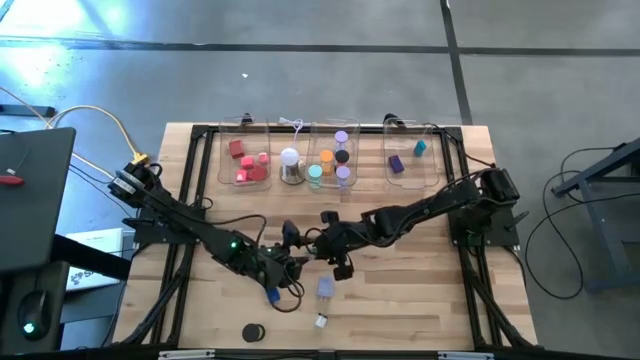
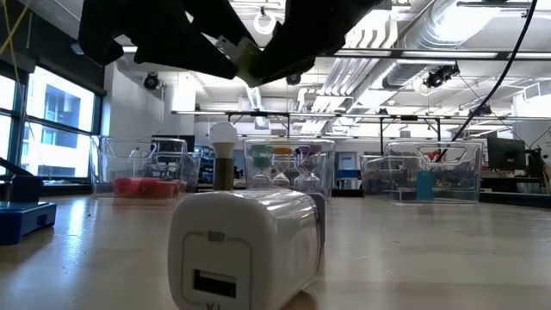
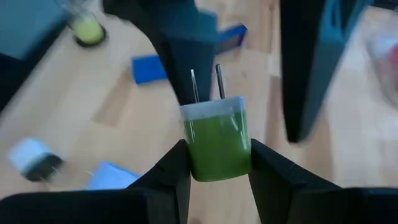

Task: Pick & Place Office items
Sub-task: Put the green charger adapter into the left transparent bin

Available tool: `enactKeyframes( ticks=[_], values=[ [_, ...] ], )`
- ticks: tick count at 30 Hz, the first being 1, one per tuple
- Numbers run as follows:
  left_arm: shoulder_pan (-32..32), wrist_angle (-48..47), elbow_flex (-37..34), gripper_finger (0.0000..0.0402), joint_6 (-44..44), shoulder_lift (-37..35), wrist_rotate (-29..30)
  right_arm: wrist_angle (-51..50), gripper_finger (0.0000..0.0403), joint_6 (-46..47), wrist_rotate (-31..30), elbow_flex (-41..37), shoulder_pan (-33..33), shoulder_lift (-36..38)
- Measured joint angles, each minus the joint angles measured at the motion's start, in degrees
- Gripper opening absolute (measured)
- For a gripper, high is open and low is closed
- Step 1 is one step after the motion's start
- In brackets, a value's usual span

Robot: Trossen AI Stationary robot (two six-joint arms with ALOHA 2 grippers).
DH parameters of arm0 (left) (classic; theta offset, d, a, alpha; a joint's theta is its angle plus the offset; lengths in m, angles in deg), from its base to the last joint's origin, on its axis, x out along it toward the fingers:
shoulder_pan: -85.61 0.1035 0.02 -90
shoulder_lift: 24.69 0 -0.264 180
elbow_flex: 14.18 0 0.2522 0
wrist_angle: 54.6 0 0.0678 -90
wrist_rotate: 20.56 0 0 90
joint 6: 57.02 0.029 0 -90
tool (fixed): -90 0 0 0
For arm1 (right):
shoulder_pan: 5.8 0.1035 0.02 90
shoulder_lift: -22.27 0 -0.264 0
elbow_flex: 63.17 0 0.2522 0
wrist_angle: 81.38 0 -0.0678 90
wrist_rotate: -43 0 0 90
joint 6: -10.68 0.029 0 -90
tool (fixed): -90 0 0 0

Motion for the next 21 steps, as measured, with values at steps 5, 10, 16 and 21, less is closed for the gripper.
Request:
enactKeyframes(
  ticks=[5, 10, 16, 21],
  values=[
    [0.1, 0.3, 0.0, 0.0273, 0.7, 0.0, 0.0, 3.1, 0.0115, 2.6, 5.1, 0.0, -0.2, 0.0],
    [0.1, 0.8, 0.0, 0.0273, 1.0, 0.0, 0.0, 3.1, 0.0115, 2.9, 4.9, 0.0, -0.3, 0.0],
    [-1.5, 1.8, 0.0, 0.0273, 4.0, 0.0, 0.4, 2.9, 0.0119, 7.1, 4.8, 0.0, -1.3, 0.0],
    [-3.3, 1.9, 0.0, 0.0273, 8.2, 0.0, 2.8, 2.2, 0.0117, 8.6, 5.0, 0.0, -2.2, 0.0]
  ],
)
